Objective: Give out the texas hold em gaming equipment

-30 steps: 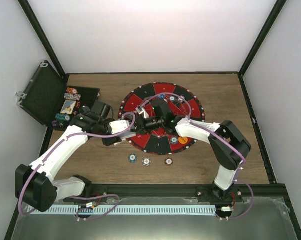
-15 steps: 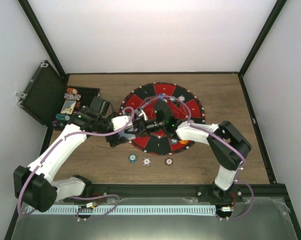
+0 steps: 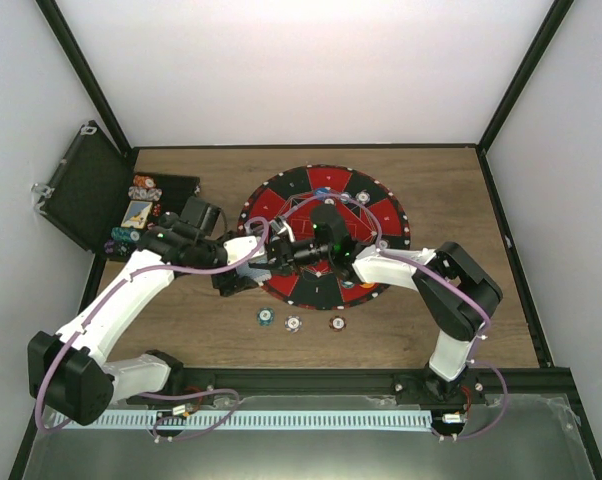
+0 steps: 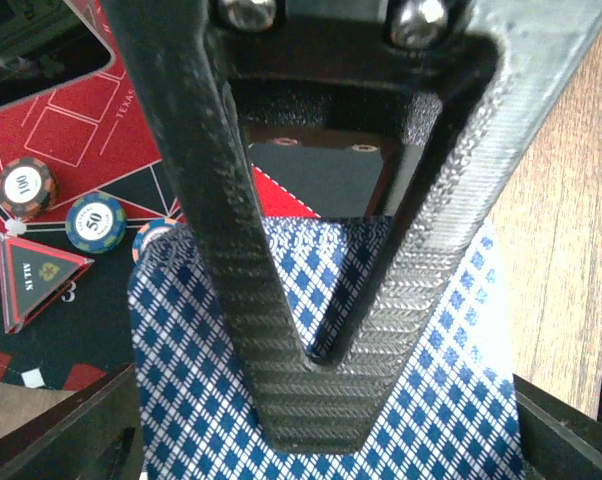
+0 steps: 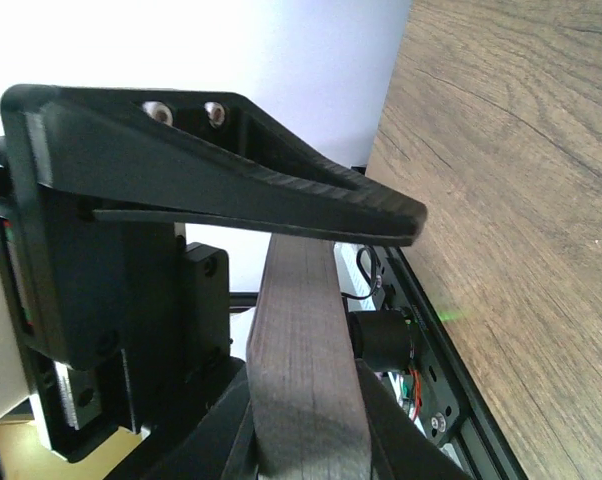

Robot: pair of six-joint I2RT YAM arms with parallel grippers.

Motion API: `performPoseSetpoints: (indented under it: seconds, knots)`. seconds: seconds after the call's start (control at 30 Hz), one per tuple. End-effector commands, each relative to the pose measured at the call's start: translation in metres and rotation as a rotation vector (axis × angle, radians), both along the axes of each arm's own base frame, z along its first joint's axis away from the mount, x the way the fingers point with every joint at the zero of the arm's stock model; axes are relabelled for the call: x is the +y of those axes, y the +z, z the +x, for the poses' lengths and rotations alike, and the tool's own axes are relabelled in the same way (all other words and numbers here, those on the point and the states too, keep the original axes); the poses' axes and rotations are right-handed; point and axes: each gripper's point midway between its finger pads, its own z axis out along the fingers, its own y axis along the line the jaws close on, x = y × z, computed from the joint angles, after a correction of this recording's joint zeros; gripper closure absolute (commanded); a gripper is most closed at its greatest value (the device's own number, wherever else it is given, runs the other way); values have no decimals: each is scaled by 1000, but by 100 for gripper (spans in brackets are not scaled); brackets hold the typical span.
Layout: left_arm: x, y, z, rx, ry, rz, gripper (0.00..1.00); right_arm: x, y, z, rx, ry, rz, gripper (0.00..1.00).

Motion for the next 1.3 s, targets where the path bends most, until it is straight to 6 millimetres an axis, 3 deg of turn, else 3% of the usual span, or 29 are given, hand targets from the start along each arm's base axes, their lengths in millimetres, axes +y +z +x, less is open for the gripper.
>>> performPoseSetpoints:
  seconds: [0.0, 0.17, 0.33, 0.5, 0.63, 0.9, 1.03, 1.27]
  knots:
    - [-1, 1, -2, -26, -24, -14, 16, 1, 23, -8, -41, 38, 57, 87]
    - [-1, 2, 1, -47, -19, -14, 24, 2, 21, -7, -39, 36, 50, 87]
    - [-4, 4, 1, -47, -27, -27, 41, 3, 20, -6, -40, 34, 40, 87]
    - [-5, 6, 1, -44, -28, -32, 63, 4, 17, -3, -45, 30, 23, 79]
    - [-3, 6, 1, -44, -19, -27, 79, 5, 15, 0, -59, 26, 4, 64]
    - [0, 6, 3, -51, -3, -9, 87, -1, 2, 9, -118, 16, -88, 37]
    - [0, 8, 4, -55, -2, -10, 88, -2, -5, 8, -121, 25, -112, 33]
    - [0, 12, 4, -59, 2, -10, 88, -3, -17, 21, -132, 7, -173, 36]
